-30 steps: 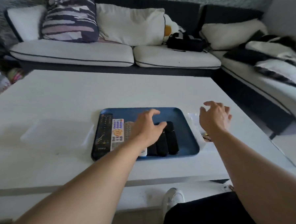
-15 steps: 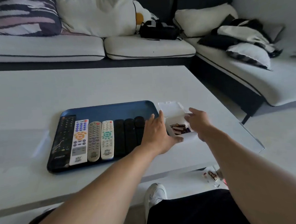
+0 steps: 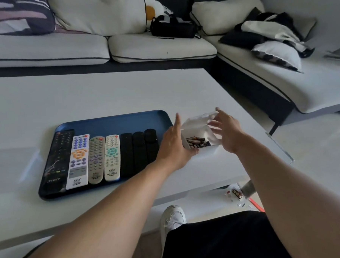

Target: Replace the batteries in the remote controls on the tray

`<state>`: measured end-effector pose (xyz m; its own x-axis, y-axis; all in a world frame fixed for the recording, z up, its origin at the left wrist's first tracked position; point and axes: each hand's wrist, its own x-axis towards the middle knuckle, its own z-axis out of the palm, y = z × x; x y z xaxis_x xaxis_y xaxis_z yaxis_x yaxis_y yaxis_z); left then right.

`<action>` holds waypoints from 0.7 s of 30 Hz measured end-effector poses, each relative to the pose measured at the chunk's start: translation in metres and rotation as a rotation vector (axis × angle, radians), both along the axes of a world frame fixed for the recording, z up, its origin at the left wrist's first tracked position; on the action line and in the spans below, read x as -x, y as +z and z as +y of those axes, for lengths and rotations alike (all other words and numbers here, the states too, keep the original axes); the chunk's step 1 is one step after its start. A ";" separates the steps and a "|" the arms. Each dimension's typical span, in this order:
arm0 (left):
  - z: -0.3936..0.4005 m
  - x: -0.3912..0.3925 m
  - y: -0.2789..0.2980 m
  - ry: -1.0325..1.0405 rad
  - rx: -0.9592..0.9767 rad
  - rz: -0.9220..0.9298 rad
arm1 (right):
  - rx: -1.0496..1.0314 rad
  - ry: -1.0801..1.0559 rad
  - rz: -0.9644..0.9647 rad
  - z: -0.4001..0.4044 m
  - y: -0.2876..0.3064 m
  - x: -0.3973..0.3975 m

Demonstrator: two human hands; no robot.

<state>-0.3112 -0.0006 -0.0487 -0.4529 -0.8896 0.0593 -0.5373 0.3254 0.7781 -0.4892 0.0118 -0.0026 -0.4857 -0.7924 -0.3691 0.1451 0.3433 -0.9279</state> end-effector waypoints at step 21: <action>0.022 -0.014 -0.003 -0.112 0.087 -0.132 | -0.126 -0.018 0.561 0.032 -0.008 0.003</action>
